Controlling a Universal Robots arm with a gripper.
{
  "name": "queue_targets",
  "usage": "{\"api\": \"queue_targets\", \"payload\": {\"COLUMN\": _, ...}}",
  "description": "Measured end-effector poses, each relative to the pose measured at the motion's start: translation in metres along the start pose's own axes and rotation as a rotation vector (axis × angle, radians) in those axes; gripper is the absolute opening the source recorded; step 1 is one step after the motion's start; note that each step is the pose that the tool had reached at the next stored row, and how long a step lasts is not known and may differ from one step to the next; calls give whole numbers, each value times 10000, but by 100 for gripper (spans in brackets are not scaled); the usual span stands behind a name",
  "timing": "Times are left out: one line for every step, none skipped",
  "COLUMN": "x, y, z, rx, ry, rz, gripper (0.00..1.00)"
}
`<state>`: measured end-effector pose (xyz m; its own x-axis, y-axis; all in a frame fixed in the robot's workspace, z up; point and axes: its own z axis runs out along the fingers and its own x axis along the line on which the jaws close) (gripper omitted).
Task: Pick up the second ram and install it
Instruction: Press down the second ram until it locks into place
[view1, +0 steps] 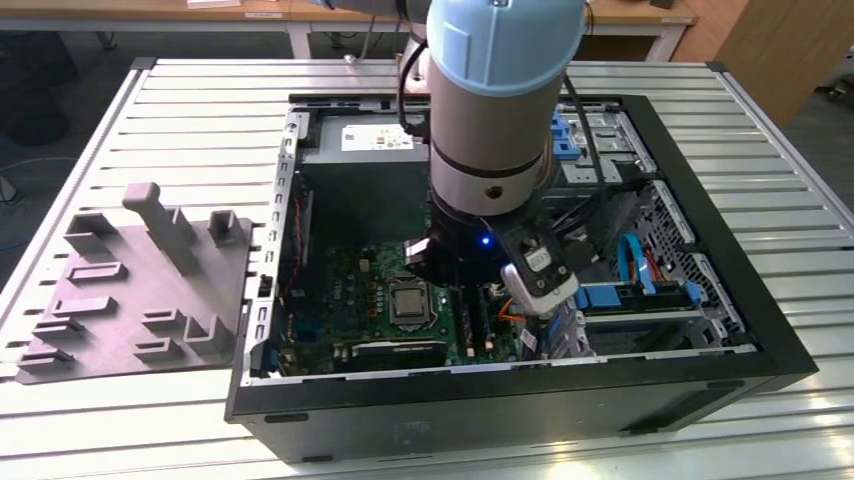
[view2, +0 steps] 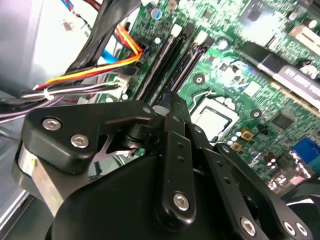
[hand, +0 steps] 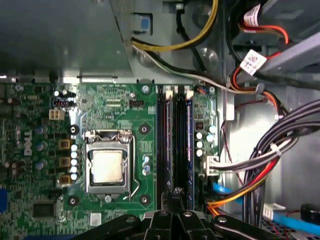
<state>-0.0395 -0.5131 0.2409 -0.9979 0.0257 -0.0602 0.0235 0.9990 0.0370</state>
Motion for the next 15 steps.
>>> {"api": "queue_targets", "payload": {"x": 0, "y": -12, "z": 0, "rx": -1, "ry": 0, "rz": 0, "gripper": 11}}
{"api": "queue_targets", "payload": {"x": 0, "y": -23, "z": 0, "rx": -1, "ry": 1, "rz": 0, "gripper": 11}}
{"api": "queue_targets", "payload": {"x": 0, "y": -27, "z": 2, "rx": -2, "ry": 0, "rz": 1, "gripper": 11}}
{"api": "queue_targets", "payload": {"x": -6, "y": -28, "z": 5, "rx": -4, "ry": -1, "rz": 0, "gripper": 11}}
{"api": "queue_targets", "payload": {"x": -17, "y": -29, "z": 6, "rx": -1, "ry": 1, "rz": 0, "gripper": 11}}
{"api": "queue_targets", "payload": {"x": -30, "y": -30, "z": 7, "rx": 1, "ry": 3, "rz": 0, "gripper": 11}}
{"api": "queue_targets", "payload": {"x": -42, "y": -32, "z": 10, "rx": 0, "ry": 5, "rz": 0, "gripper": 11}}
{"api": "queue_targets", "payload": {"x": -49, "y": -34, "z": 13, "rx": -2, "ry": 6, "rz": 0, "gripper": 11}}
{"api": "queue_targets", "payload": {"x": -51, "y": -38, "z": 16, "rx": -1, "ry": 6, "rz": 0, "gripper": 11}}
{"api": "queue_targets", "payload": {"x": -50, "y": -41, "z": 21, "rx": -2, "ry": 6, "rz": 2, "gripper": 11}}
{"api": "queue_targets", "payload": {"x": -50, "y": -42, "z": 37, "rx": -3, "ry": 6, "rz": 4, "gripper": 11}}
{"api": "queue_targets", "payload": {"x": -49, "y": -43, "z": 54, "rx": -2, "ry": 6, "rz": 4, "gripper": 11}}
{"api": "queue_targets", "payload": {"x": -49, "y": -44, "z": 66, "rx": -2, "ry": 6, "rz": 5, "gripper": 11}}
{"api": "queue_targets", "payload": {"x": -48, "y": -45, "z": 76, "rx": -1, "ry": 6, "rz": 7, "gripper": 11}}
{"api": "queue_targets", "payload": {"x": -47, "y": -45, "z": 89, "rx": -1, "ry": 6, "rz": 8, "gripper": 11}}
